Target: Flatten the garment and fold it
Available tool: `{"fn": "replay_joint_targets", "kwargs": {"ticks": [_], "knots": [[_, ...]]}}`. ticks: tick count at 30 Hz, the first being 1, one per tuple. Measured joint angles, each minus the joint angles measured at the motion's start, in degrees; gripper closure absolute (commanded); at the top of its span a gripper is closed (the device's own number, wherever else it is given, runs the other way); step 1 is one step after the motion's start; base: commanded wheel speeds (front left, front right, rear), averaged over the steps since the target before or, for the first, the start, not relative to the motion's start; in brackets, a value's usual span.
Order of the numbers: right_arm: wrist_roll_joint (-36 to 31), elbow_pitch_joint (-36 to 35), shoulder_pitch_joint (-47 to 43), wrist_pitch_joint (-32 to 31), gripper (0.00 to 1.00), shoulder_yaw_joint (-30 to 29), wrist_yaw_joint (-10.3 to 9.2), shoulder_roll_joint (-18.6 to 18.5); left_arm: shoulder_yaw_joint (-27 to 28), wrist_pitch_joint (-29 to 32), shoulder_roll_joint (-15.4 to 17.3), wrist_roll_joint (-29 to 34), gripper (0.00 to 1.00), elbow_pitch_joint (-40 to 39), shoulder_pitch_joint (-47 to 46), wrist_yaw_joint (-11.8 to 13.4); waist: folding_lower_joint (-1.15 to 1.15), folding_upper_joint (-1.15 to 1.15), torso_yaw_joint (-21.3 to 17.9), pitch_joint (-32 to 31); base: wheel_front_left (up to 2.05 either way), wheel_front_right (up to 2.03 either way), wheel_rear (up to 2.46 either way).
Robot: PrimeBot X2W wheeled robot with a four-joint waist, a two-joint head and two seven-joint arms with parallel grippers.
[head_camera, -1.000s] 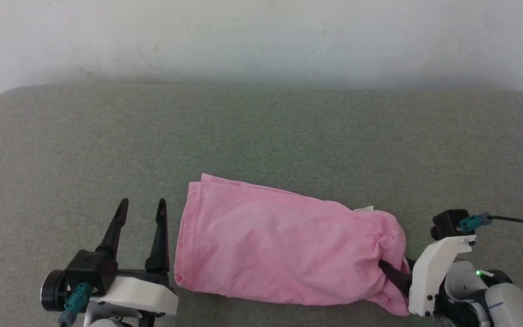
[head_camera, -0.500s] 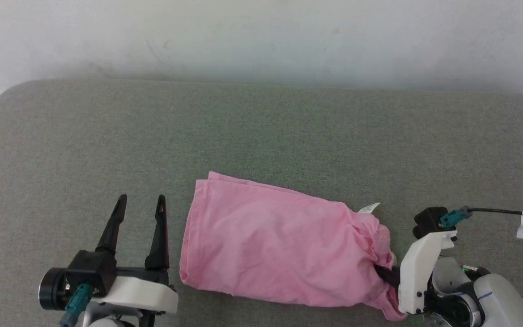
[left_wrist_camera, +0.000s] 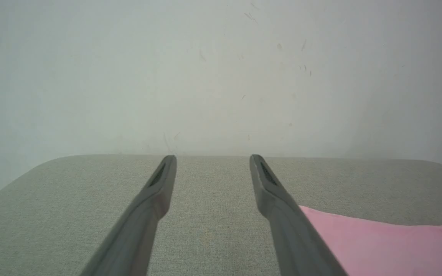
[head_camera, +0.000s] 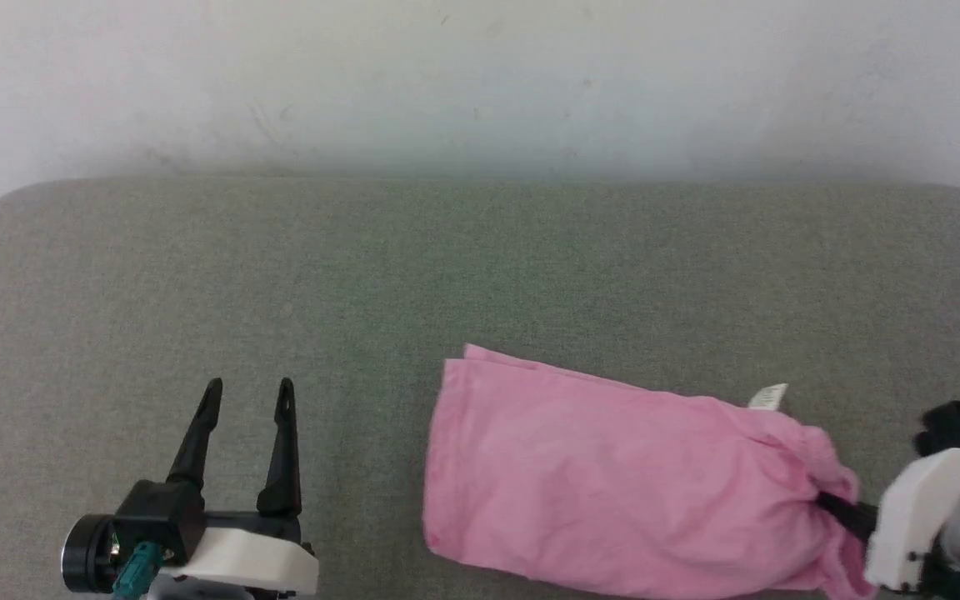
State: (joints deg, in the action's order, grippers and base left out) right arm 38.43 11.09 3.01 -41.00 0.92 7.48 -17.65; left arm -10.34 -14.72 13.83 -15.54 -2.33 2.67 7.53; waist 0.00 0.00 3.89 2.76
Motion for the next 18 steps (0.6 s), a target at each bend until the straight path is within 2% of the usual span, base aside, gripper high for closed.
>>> {"fn": "replay_joint_targets", "kwargs": {"ticks": [4,9,14,18], "knots": [[0.33,-0.07,-0.97,-3.07,1.0,-8.33,-0.01,-0.12,0.08,0.0,-0.01,0.02,0.0,0.04,0.3,0.0,0.0,0.0,-0.06,0.21,0.0,0.0,0.0],[6.76,-1.27,-0.84,-12.44,1.0,-14.11,-0.02,6.04,0.19,0.0,-0.12,0.03,0.0,0.25,0.44,0.01,0.0,0.0,0.06,0.07,0.0,0.0,0.0],[14.13,-5.89,0.13,-19.4,1.0,-12.55,-0.02,12.3,0.12,0.0,-0.18,0.03,0.0,0.66,0.43,0.0,0.0,0.0,0.62,-0.02,0.0,0.0,0.0],[15.67,-7.89,1.41,-18.94,1.0,-7.71,-0.02,13.97,-0.1,0.0,-0.45,0.03,0.0,0.94,0.42,-0.02,0.0,0.0,1.08,0.21,0.0,0.0,0.0]]}}
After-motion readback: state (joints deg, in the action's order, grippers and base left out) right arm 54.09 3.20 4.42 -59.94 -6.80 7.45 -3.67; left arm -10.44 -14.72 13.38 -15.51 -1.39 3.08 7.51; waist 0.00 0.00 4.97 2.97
